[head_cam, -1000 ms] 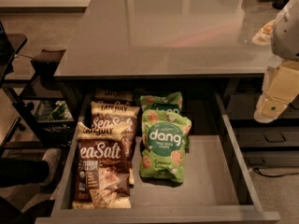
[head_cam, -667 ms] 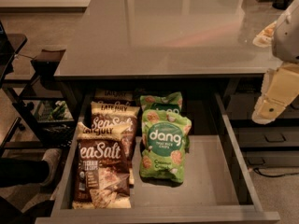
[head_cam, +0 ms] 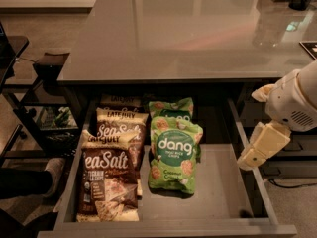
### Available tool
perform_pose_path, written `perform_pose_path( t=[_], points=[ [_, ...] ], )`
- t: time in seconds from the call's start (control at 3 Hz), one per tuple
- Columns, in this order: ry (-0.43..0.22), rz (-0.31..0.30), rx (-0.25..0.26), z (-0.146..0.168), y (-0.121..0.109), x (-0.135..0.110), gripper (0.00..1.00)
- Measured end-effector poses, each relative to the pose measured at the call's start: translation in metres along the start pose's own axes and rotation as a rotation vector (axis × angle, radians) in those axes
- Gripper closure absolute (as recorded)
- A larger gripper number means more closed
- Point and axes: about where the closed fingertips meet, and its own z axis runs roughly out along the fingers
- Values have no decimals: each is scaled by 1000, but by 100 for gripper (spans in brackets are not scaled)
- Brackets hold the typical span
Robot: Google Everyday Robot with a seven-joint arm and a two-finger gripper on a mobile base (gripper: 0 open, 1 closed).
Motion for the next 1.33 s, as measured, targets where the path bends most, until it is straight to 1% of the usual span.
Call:
perform_pose_path(
  t=[0.33,0.67,1.0,1.33],
  points=[
    [0,0,0,0,0,0,0],
    [-90,72,-31,30,10,1,0],
    [-219,169,-70,83,25,-1,0],
    [-282,206,-63,121,25,-3,0]
  ],
)
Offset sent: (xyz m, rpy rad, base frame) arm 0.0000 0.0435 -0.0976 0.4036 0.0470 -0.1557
